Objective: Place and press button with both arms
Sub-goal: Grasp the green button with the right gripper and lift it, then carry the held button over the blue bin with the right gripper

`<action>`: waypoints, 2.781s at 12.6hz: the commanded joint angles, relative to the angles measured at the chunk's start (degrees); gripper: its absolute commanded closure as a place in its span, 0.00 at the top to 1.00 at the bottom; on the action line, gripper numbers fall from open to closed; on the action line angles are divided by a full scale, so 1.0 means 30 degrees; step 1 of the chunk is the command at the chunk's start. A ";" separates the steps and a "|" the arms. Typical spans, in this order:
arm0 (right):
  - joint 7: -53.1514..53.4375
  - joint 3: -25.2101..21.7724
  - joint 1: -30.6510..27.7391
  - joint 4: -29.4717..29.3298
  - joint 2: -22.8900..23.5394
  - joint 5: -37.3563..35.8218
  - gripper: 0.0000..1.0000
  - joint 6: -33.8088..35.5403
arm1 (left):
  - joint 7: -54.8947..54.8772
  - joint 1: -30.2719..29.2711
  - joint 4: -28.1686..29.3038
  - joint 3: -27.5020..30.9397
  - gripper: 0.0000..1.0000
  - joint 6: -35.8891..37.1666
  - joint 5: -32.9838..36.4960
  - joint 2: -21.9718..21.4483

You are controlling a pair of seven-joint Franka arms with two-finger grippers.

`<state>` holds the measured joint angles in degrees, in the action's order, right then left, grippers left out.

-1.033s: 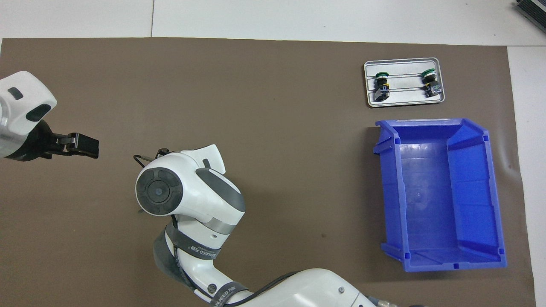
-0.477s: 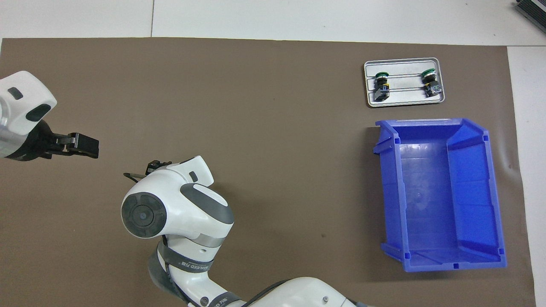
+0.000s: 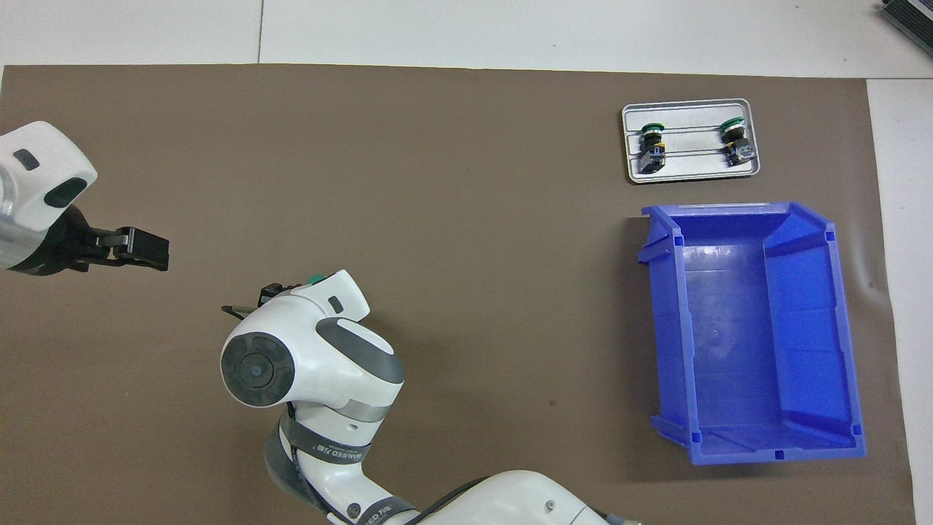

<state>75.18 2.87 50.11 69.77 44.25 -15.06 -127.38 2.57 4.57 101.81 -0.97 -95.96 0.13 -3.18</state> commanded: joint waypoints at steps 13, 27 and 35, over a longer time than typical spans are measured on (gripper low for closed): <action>-0.0243 0.0040 -0.0209 0.0357 -0.0191 -0.1512 0.57 -0.1222 | 0.0167 -0.0204 0.0429 -0.0175 1.00 -0.0123 0.0309 -0.0464; -0.1122 0.0010 -0.2050 0.0503 -0.2881 -0.0233 0.00 0.1262 | 0.0138 -0.0204 0.0458 -0.0175 1.00 -0.0123 0.0309 -0.0464; -0.8841 0.0010 -0.7028 0.3140 -0.7804 0.3668 0.00 0.5627 | 0.0167 -0.0204 0.0429 -0.0175 1.00 -0.0123 0.0309 -0.0464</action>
<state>56.27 2.22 32.73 75.00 25.25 -7.12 -112.48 2.57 4.57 101.81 -0.97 -95.96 0.13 -3.18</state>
